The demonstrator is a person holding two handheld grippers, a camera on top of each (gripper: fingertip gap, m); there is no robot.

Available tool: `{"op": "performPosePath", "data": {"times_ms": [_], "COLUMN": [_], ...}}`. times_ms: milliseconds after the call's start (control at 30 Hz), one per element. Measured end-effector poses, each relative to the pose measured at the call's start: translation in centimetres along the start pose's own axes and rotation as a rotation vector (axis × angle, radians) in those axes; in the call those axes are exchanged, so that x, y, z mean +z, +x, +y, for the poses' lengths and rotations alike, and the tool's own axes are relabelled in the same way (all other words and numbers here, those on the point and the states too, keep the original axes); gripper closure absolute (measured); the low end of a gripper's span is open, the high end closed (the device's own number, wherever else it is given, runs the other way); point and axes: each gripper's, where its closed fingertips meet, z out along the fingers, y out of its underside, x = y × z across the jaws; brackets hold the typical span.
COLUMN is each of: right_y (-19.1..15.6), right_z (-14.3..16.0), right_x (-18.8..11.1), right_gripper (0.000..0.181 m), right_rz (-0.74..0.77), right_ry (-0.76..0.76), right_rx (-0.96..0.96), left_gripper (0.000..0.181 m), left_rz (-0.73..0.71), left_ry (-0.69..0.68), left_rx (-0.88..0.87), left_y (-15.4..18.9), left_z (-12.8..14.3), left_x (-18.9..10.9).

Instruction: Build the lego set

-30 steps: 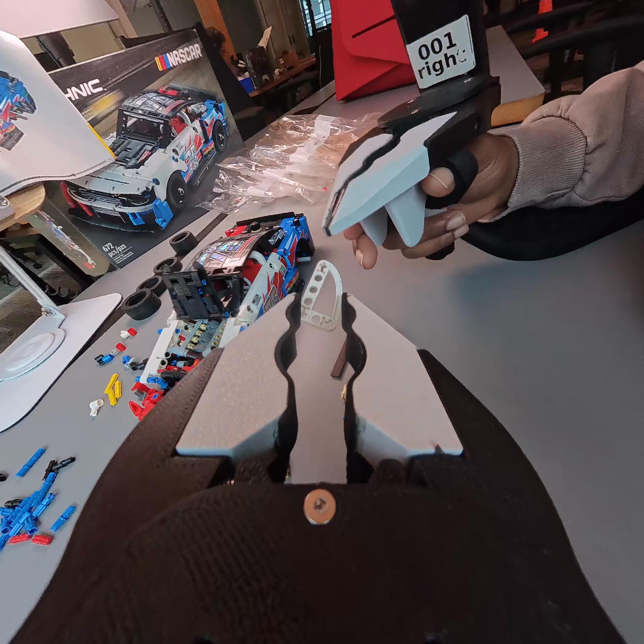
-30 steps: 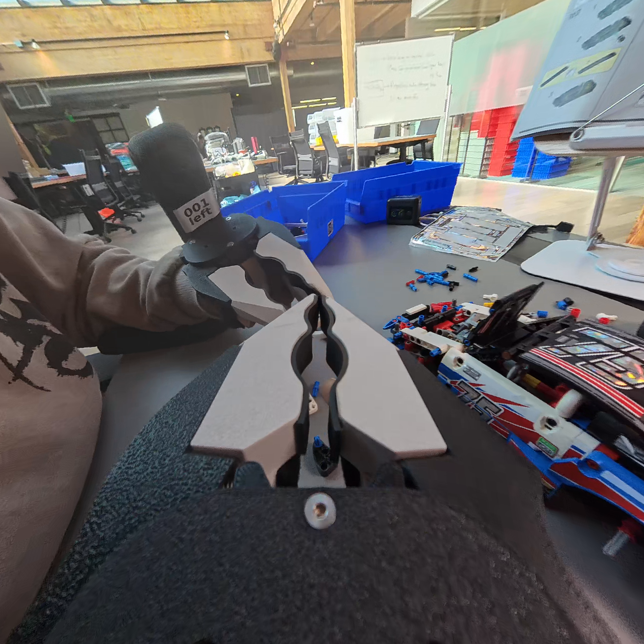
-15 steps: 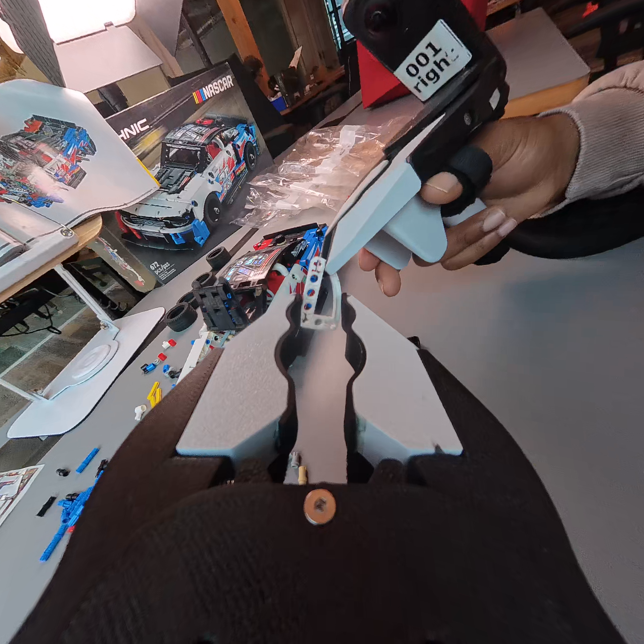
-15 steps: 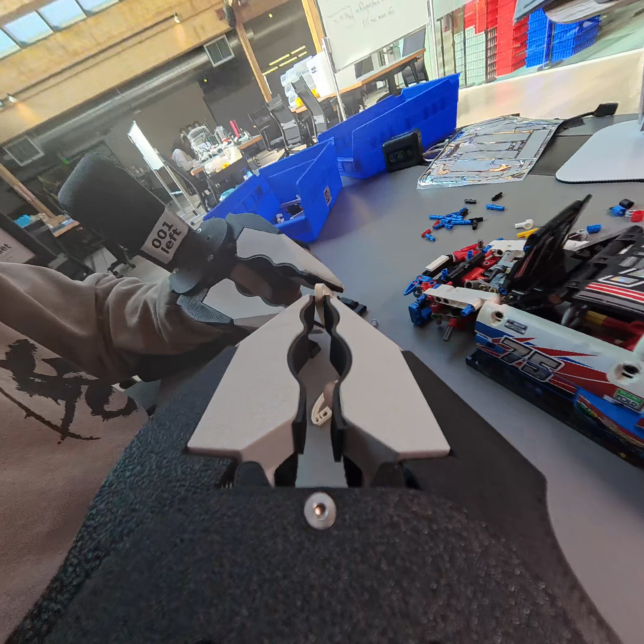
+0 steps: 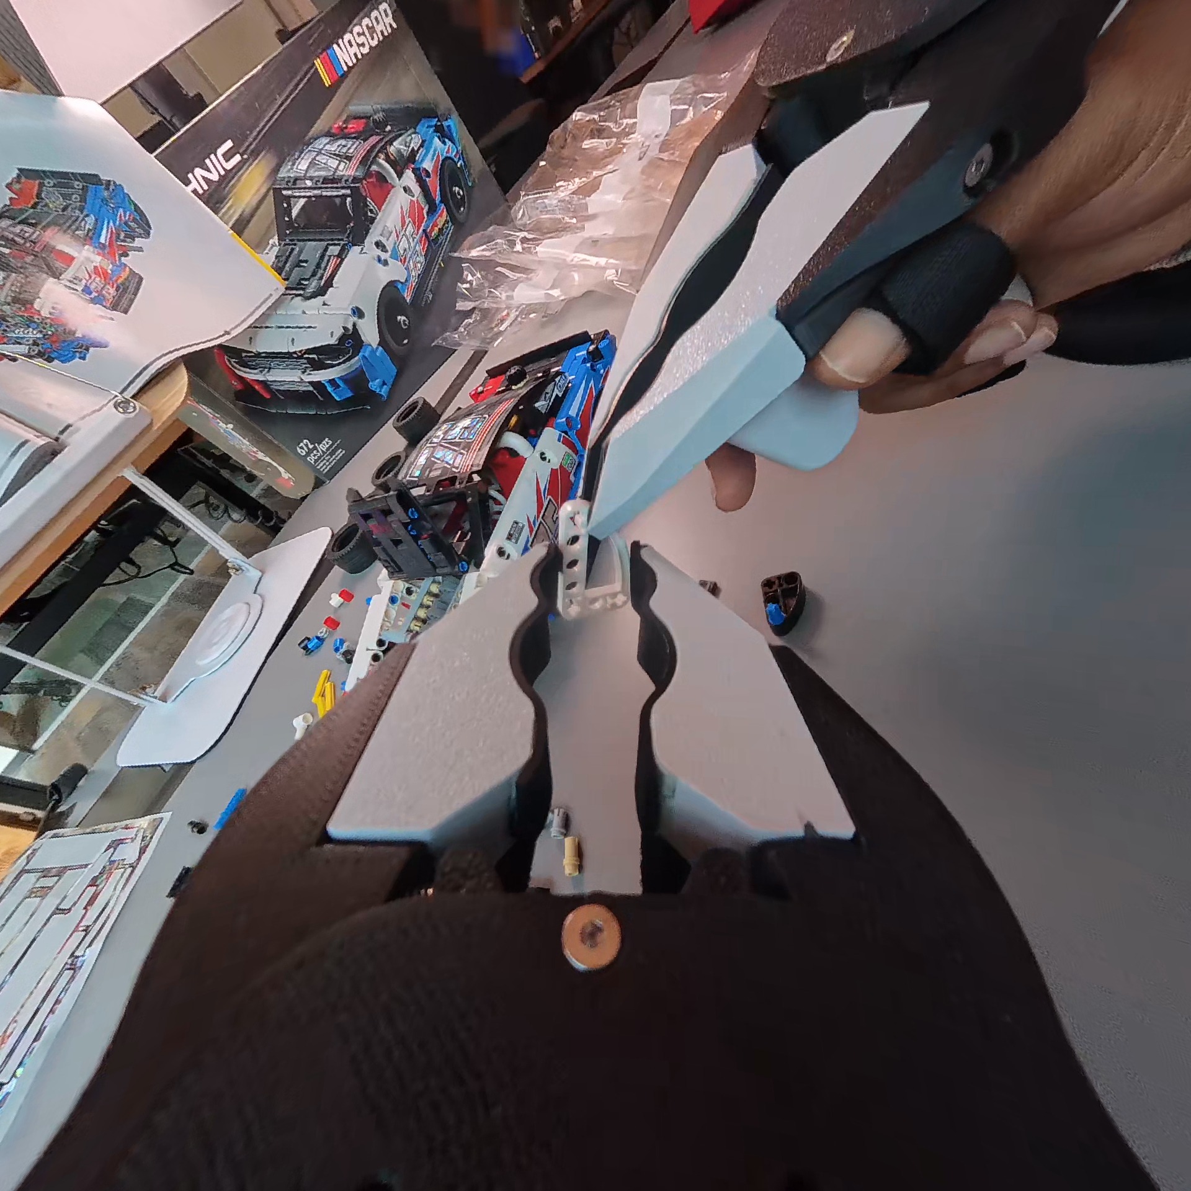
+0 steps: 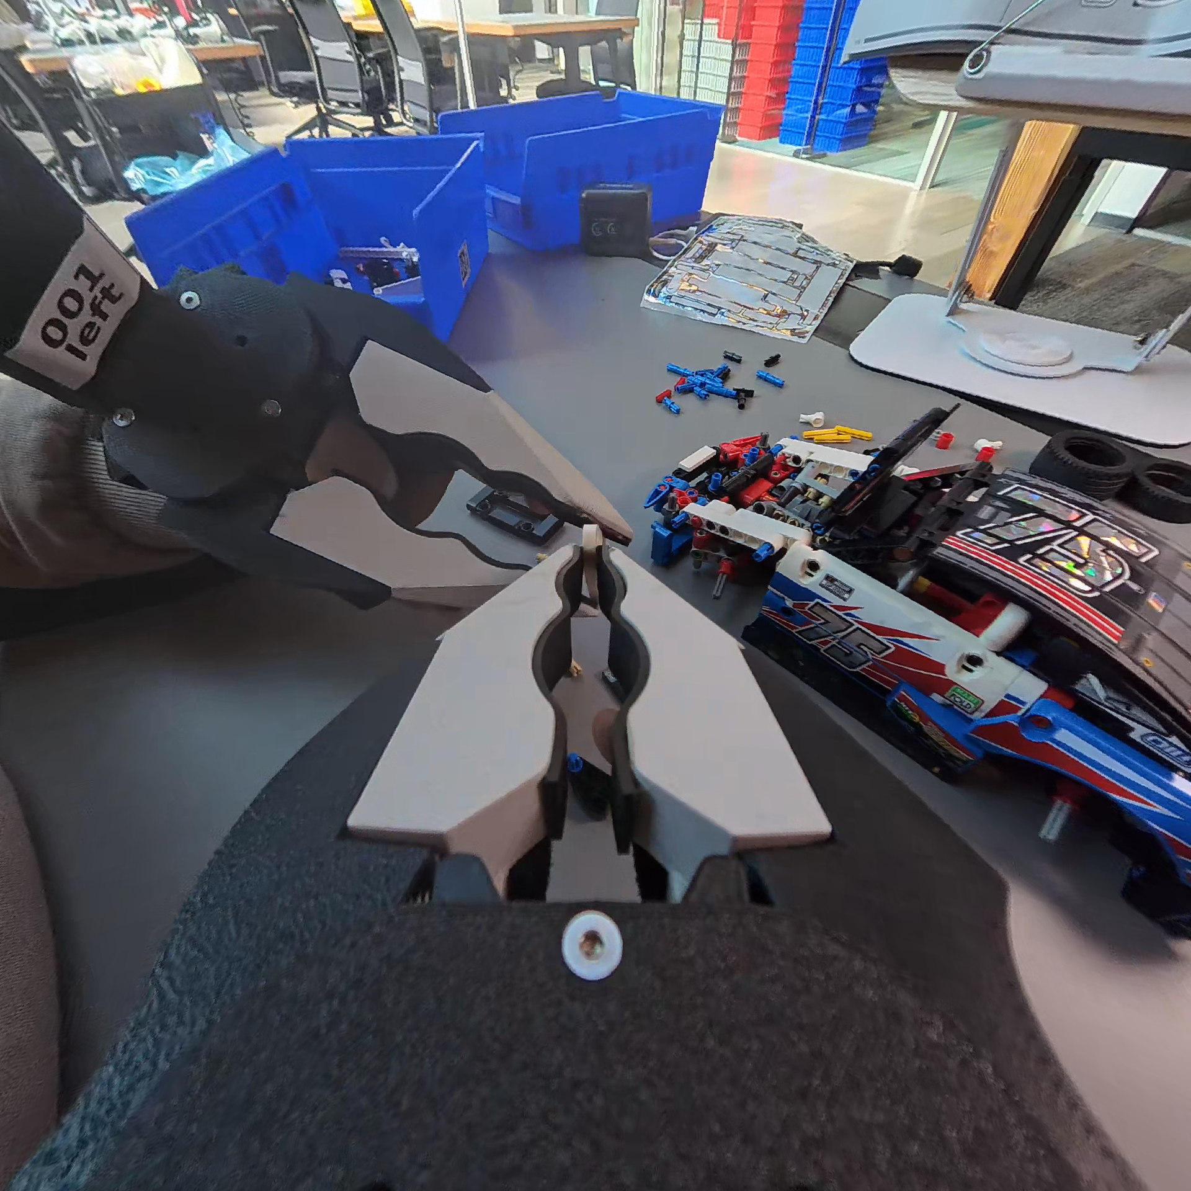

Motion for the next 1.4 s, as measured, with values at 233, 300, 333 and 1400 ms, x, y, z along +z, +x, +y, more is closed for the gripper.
{"op": "performPosePath", "data": {"times_ms": [233, 300, 333, 1400], "right_y": [-1.7, 0.2, 0.8, 1.9], "right_z": [-3.7, -4.1, -3.9, 4.2], "right_x": [-2.2, -2.9, -2.9, -2.0], "right_gripper": [0.161, 0.158, 0.157, 0.181], "right_rz": [-0.332, -0.356, -0.376, -0.428], "right_ry": [0.212, 0.239, 0.232, -0.087], "right_rx": [0.181, 0.315, 0.389, 1.046], "left_gripper": [0.163, 0.163, 0.163, 0.160], "left_rz": [0.109, 0.125, 0.138, 0.294], "left_ry": [0.308, 0.405, 0.439, -0.134], "left_rx": [-0.220, -0.267, -0.279, -0.313], "left_y": [-0.8, -1.4, -1.4, 4.5], "left_z": [-3.8, -4.9, -5.4, 1.6], "left_x": [-2.4, -3.6, -4.0, 1.7]}}
